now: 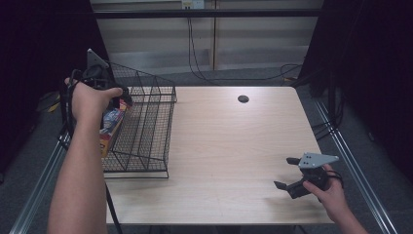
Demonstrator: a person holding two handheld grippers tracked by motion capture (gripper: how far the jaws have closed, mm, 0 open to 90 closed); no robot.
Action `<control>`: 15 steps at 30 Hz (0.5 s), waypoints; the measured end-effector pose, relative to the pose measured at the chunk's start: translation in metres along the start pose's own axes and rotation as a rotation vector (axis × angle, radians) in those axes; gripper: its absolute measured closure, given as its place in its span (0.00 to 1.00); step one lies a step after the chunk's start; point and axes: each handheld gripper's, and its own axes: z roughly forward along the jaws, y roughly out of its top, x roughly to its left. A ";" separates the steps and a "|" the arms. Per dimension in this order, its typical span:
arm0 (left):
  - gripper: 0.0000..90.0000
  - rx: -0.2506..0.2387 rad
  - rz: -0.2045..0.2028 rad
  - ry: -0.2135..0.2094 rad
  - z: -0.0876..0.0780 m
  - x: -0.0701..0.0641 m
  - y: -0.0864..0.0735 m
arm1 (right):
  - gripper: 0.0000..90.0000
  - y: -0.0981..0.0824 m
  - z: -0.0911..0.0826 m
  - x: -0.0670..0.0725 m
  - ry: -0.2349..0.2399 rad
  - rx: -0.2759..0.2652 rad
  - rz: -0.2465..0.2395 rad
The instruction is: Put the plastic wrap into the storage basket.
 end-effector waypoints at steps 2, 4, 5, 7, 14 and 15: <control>0.36 -0.001 0.013 -0.011 0.001 -0.004 -0.002 | 0.02 0.000 0.001 0.000 0.008 0.000 -0.004; 0.35 -0.008 0.011 -0.019 0.003 -0.006 -0.003 | 0.02 0.001 0.001 0.001 0.002 0.003 -0.003; 0.34 -0.009 0.014 -0.029 0.003 -0.007 -0.003 | 0.02 0.001 0.001 0.001 0.004 0.004 -0.003; 0.33 -0.005 0.025 -0.046 0.006 -0.010 -0.004 | 0.02 0.001 0.001 0.001 0.002 0.003 -0.009; 0.27 -0.024 0.026 -0.092 0.010 -0.018 -0.008 | 0.02 0.003 0.004 0.001 0.009 0.009 -0.013; 0.26 -0.019 0.035 -0.098 0.010 -0.019 -0.009 | 0.02 0.003 0.005 0.001 0.008 0.009 -0.017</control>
